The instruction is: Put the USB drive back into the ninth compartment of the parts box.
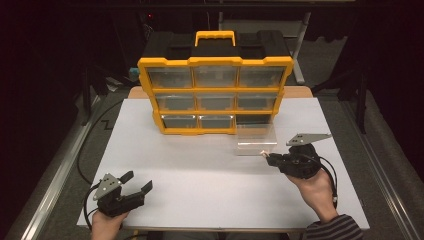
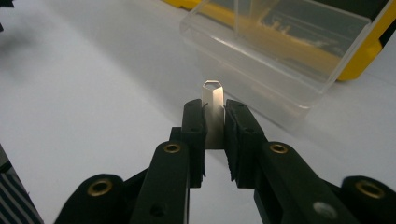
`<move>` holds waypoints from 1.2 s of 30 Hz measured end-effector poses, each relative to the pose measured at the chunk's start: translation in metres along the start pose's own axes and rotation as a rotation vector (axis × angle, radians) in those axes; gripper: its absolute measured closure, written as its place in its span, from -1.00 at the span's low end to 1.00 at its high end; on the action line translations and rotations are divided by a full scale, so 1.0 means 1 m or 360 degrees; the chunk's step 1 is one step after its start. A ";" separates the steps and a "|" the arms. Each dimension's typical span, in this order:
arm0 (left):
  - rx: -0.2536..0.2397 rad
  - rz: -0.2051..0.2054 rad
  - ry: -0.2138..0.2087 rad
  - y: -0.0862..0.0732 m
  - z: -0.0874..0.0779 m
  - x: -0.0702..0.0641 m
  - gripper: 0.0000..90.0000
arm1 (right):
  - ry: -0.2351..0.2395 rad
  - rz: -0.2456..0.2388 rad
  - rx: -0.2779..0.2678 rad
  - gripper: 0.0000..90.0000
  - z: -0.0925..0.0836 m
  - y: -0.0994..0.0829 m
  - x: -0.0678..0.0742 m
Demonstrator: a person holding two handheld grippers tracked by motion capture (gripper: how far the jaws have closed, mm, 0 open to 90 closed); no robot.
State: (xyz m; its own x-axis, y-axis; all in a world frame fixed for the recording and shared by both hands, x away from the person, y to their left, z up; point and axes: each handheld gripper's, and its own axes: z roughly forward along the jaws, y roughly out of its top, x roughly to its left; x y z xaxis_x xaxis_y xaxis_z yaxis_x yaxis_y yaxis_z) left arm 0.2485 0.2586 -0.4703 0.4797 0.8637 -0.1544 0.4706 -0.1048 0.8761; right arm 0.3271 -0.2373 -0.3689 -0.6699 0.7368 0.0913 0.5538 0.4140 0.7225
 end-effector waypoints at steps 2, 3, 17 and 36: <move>0.0001 -0.0001 -0.0001 0.000 0.000 0.000 -0.55 | -0.0005 0.0008 -0.0016 0.77 -0.001 0.003 -0.001; 0.0000 0.0000 0.0000 0.000 0.000 0.000 -0.55 | -0.0010 0.0005 -0.0022 0.77 -0.001 0.004 -0.001; -0.0005 0.0004 0.0005 0.000 0.000 0.000 -0.55 | -0.0090 -0.0031 -0.0074 0.77 0.010 0.027 -0.001; -0.0002 0.0007 0.0003 0.000 0.000 0.000 -0.55 | -0.0243 0.0054 -0.0075 0.75 0.037 0.051 -0.021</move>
State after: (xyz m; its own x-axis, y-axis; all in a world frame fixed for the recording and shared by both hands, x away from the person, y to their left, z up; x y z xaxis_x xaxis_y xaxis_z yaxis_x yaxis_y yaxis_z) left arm 0.2485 0.2586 -0.4706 0.4802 0.8643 -0.1497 0.4676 -0.1079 0.8773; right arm 0.3874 -0.2117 -0.3592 -0.5663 0.8241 0.0139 0.5486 0.3643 0.7525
